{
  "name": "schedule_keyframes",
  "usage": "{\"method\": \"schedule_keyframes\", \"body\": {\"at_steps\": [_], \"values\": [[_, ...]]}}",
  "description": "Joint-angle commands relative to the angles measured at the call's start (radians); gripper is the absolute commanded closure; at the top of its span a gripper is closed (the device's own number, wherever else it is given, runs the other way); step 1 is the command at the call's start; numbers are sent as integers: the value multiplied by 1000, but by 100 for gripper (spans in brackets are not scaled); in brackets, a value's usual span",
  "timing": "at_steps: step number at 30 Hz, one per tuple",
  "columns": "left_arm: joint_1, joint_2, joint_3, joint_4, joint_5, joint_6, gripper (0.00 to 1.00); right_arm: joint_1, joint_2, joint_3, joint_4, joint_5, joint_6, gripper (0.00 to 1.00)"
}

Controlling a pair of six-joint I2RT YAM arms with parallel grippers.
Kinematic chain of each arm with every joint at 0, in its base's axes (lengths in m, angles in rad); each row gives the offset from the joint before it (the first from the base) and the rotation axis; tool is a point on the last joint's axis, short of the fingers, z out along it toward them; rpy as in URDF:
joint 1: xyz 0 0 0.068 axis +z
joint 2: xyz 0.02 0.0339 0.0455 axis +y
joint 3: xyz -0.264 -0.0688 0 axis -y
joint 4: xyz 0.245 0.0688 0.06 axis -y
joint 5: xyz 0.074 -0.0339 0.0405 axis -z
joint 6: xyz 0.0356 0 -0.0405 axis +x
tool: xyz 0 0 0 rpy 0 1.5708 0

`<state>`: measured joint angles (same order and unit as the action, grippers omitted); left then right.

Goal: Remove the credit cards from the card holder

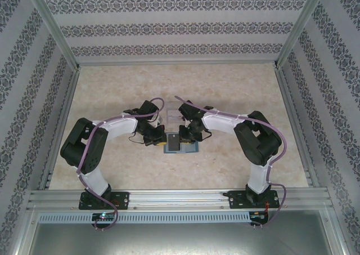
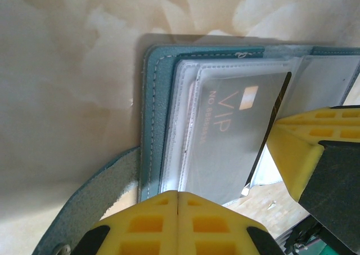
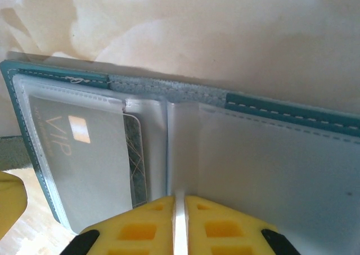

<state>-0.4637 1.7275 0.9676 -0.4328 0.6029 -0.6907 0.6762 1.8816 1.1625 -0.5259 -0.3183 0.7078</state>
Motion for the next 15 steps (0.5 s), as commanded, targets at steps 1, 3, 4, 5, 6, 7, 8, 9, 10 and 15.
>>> {"method": "schedule_keyframes", "body": {"at_steps": [1, 3, 4, 5, 6, 7, 8, 9, 10, 15], "values": [[-9, -32, 22, -2, 18, -11, 100, -4, 7, -18, -19, 42, -2, 86], [-11, -34, 30, -6, 18, -10, 100, -5, -12, -17, -16, 41, -1, 83], [-12, -34, 35, -7, 19, -8, 100, -4, -22, -17, -13, 39, 1, 80], [-12, -32, 41, -12, 20, -7, 100, -5, -33, -17, -9, 35, 2, 79], [-14, -31, 45, -12, 20, -8, 100, -6, -43, -17, -8, 33, 5, 78], [-15, -29, 48, -13, 22, -8, 100, -6, -53, -15, -7, 33, 9, 78], [-16, -28, 54, -15, 21, -9, 100, -4, -62, -18, -2, 29, 12, 77], [-17, -26, 57, -15, 24, -8, 100, -5, -72, -18, 2, 25, 17, 77], [-18, -24, 61, -15, 25, -8, 100, -3, -79, -20, 4, 24, 20, 77], [-27, 4, 85, -5, 37, -14, 100, -1, -101, -21, 29, 18, 34, 77]]}}
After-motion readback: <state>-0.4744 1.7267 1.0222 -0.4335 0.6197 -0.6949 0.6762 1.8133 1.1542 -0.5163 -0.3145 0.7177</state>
